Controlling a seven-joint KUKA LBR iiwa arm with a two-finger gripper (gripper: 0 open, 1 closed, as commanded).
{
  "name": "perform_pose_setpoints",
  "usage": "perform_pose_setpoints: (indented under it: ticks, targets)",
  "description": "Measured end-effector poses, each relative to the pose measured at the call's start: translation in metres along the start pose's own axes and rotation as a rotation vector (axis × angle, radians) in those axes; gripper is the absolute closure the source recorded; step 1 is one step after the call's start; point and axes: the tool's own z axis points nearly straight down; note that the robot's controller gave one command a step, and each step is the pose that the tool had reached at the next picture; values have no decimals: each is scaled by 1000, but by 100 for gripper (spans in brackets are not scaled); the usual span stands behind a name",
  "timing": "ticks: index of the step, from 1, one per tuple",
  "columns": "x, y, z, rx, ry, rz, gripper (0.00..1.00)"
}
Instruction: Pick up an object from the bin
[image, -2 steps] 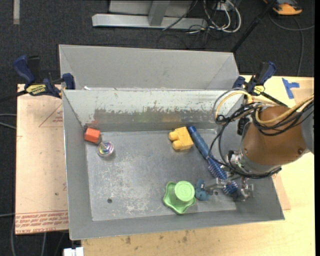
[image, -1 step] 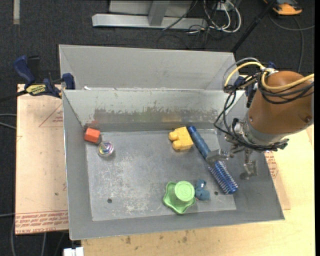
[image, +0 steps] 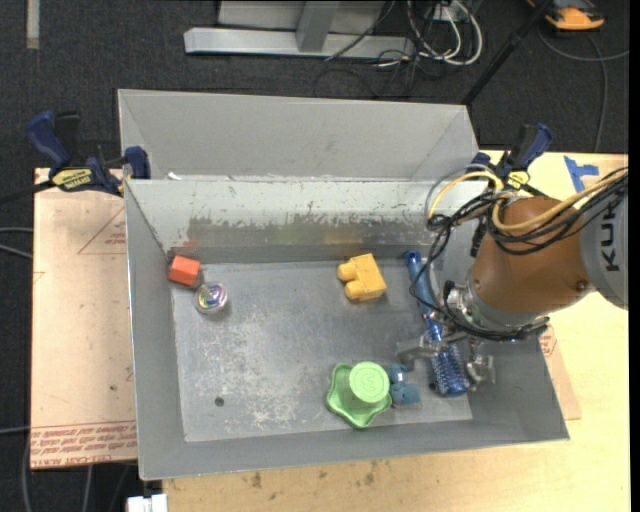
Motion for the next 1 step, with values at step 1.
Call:
perform_pose_setpoints:
  ticks: [1]
  targets:
    - [0,-2,-4,6,1,-3,100]
